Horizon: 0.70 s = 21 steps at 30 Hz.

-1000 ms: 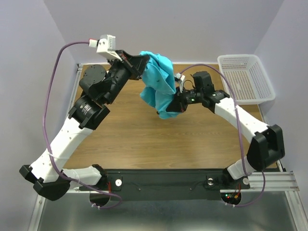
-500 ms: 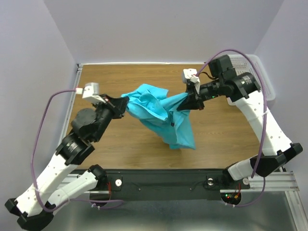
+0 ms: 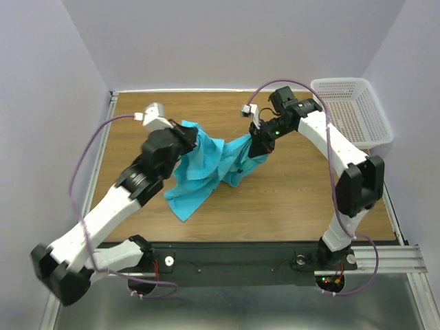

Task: Fold and stack the t-shirts
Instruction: Flatten the tshirt out

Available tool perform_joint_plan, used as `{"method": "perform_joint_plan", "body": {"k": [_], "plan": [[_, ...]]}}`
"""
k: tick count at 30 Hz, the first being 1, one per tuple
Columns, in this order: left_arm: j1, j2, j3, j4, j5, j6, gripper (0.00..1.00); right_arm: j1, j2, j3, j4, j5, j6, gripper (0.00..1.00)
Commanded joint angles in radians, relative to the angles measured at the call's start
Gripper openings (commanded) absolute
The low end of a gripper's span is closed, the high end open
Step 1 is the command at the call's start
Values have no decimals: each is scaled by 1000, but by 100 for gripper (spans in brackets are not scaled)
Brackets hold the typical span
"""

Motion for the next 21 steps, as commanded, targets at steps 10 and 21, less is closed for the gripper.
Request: {"method": "perform_joint_plan", "body": {"k": [10,21], "plan": [[285,633,55,441,184,90,2,-139,347,206,341,367,307,19],[402,704,201,314,300,249,74,-146,161,122,483,553,341,100]]}}
